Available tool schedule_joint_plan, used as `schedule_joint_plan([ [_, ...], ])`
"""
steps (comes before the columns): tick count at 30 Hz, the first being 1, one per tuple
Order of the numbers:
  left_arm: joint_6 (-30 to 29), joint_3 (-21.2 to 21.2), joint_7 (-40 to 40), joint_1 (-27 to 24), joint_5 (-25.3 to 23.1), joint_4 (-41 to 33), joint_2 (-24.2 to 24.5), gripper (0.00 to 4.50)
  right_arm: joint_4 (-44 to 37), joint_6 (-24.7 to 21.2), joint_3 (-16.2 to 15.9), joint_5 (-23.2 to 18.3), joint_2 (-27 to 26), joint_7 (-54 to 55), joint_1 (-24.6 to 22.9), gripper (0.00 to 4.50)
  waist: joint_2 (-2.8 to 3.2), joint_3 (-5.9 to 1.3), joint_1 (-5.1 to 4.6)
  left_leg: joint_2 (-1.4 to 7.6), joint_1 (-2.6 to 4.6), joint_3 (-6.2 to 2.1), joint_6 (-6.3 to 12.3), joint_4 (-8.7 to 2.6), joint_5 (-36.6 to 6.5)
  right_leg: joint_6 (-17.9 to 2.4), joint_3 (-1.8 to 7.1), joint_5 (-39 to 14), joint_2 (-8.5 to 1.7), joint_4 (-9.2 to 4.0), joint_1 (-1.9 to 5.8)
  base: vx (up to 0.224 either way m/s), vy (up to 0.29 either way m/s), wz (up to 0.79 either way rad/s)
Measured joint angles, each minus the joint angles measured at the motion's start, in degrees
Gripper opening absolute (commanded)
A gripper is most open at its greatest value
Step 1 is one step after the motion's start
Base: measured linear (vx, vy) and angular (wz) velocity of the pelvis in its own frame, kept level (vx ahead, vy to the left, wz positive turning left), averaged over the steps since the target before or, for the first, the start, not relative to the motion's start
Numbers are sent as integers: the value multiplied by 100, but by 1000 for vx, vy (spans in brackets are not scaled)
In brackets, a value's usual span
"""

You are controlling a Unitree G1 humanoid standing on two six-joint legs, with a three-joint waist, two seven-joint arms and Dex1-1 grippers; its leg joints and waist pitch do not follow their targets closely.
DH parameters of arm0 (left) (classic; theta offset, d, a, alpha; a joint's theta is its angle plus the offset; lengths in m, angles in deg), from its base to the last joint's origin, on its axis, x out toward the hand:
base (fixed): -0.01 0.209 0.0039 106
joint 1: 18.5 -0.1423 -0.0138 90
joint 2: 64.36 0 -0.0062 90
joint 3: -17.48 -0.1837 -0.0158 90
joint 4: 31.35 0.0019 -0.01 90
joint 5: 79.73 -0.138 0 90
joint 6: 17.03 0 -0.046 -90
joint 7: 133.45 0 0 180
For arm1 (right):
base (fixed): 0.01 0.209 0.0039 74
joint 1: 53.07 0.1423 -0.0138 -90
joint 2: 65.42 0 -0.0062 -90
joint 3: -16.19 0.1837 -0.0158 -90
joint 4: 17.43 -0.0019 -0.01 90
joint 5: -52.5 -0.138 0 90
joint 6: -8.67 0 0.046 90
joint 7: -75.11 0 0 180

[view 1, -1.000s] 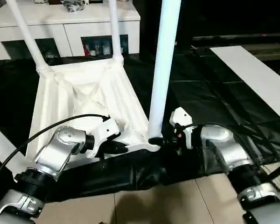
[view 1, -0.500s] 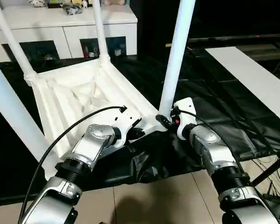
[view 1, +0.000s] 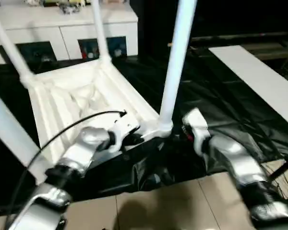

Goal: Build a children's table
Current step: Rotate leg to tighten

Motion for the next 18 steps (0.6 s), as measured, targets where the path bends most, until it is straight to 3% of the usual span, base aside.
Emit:
schedule_joint_plan([
  [4,160,-106,601,-114,90,-249,347,0,-85,128,83,-127,469,-491,-92,295,39,-9,86,0,-1,20,0,-1,1,-44,19,28,-2,12,9,0,0,0],
  [7,259,-120,814,-234,148,-429,532,0,-26,228,404,-183,600,-404,-66,295,41,-11,91,1,0,23,0,3,1,-44,24,27,-3,12,21,0,0,0],
  [15,410,-59,1073,-417,211,-593,862,0,80,339,503,-250,283,-93,115,295,45,-14,63,7,2,22,0,2,0,-36,16,22,1,13,19,0,0,0],
  [18,836,55,1088,-631,252,-645,981,0,85,400,471,-251,119,-26,115,295,44,-13,59,7,-1,22,0,2,0,-35,17,22,0,13,16,0,0,0],
])
